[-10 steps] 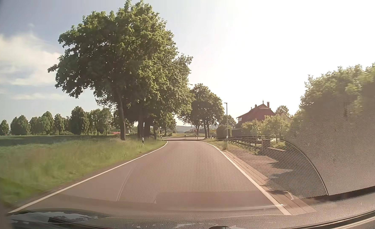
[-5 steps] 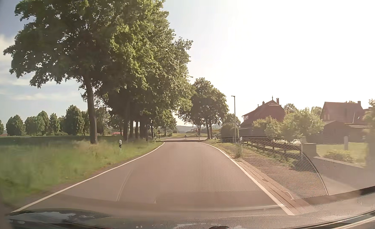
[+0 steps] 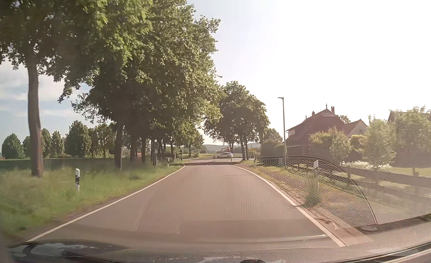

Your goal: Follow the waypoints while adhering to traffic rules and regulations

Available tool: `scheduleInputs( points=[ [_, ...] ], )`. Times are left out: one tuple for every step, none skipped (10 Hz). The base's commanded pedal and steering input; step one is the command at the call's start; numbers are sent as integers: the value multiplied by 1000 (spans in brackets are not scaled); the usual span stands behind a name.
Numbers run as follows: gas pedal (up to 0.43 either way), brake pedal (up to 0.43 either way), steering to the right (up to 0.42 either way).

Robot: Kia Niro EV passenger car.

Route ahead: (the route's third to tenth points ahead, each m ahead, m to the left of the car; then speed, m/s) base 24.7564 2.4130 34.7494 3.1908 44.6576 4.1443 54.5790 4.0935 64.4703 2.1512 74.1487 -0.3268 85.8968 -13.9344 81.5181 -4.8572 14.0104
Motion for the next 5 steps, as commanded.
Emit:
scheduleInputs(
  points=[
    [110,0,-13],
    [110,0,-13],
    [110,0,-13],
    [110,0,-14],
    [110,0,-14]
  ],
)
